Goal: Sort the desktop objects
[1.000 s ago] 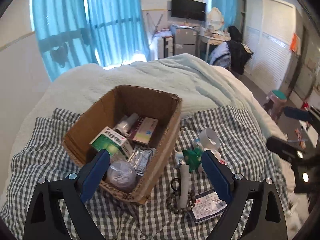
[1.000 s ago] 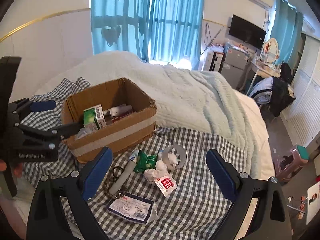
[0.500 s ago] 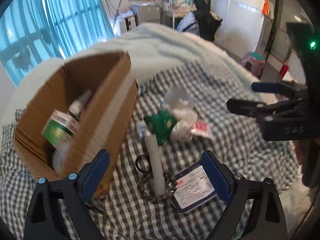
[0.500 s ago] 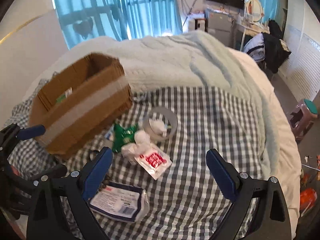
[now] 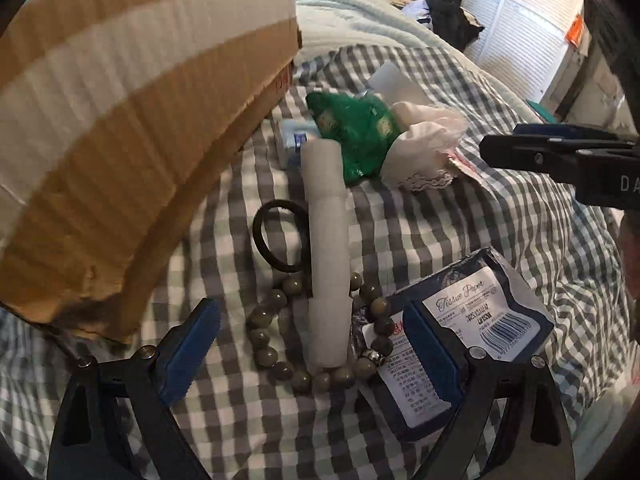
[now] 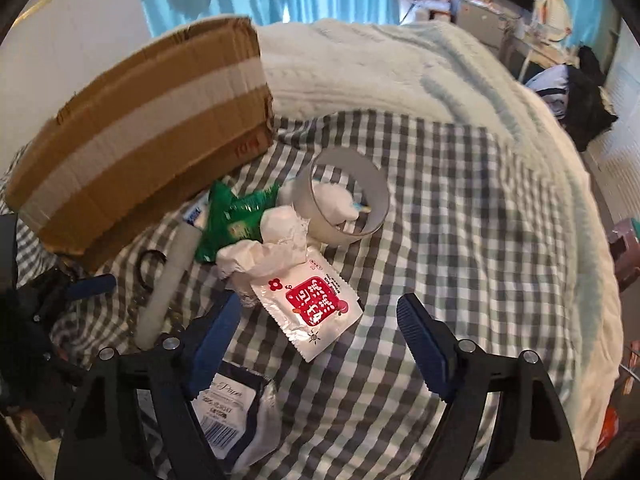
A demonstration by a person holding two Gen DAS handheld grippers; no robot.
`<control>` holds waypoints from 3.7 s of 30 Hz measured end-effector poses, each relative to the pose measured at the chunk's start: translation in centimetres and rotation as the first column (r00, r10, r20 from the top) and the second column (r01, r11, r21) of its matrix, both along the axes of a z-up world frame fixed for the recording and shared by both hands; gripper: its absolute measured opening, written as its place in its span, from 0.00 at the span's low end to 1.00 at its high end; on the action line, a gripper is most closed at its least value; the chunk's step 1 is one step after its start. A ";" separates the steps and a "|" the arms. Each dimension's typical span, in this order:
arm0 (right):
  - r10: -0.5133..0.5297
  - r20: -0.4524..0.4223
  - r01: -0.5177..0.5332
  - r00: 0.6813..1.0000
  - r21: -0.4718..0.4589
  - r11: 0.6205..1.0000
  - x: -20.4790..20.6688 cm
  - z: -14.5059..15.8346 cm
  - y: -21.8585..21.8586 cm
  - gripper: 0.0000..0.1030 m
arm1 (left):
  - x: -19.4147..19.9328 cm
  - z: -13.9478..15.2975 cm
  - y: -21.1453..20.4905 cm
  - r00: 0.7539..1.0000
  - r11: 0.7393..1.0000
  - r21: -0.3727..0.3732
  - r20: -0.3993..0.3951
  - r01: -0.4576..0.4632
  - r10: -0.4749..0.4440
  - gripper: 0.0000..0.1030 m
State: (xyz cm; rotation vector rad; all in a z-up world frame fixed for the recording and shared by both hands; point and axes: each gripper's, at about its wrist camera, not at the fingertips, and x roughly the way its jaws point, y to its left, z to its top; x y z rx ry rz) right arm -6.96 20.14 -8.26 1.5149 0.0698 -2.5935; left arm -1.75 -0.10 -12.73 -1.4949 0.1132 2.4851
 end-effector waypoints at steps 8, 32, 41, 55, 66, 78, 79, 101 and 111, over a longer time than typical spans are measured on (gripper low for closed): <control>-0.020 0.078 0.023 0.997 -0.049 0.999 -2.3 -2.7 1.1 0.78 | -1.5 -0.1 -0.4 0.999 0.999 0.002 -0.006 -0.050 0.050 0.92; -0.076 0.084 0.085 0.994 -0.102 0.991 2.3 -2.3 1.8 0.27 | -1.6 0.6 -1.4 0.996 0.996 -0.003 0.014 -0.088 0.088 0.68; -0.079 0.087 0.088 0.993 -0.117 0.989 2.5 -2.5 1.8 0.27 | -0.7 0.4 -1.6 0.997 0.998 -0.006 0.036 -0.063 0.063 0.68; -0.073 0.089 0.085 0.993 -0.133 0.987 2.9 -2.3 1.5 0.27 | -1.6 0.0 -1.4 0.997 0.998 0.010 0.051 -0.064 0.063 0.51; -0.068 0.074 0.078 0.995 -0.148 0.986 3.3 -2.0 1.6 0.15 | -1.0 1.1 -0.8 0.999 0.999 0.032 0.049 0.012 -0.014 0.20; -0.075 0.083 0.089 0.994 -0.174 0.981 3.2 -2.3 1.5 0.15 | -1.4 0.4 -0.8 0.995 0.999 0.041 0.098 0.008 -0.012 0.22; -0.069 0.077 0.082 0.995 -0.178 0.981 3.2 -2.2 1.3 0.15 | -1.2 0.6 -0.9 0.996 0.999 0.049 0.092 0.010 -0.015 0.21; -0.075 0.047 0.083 0.996 -0.186 0.979 4.9 0.4 -0.2 0.12 | 1.6 4.5 -2.4 0.996 0.989 0.137 0.074 0.048 -0.058 0.18; -0.093 0.107 0.111 0.990 -0.176 0.978 4.5 -1.4 -0.5 0.12 | 1.7 1.5 -3.6 0.977 0.991 0.132 0.204 0.033 -0.060 0.18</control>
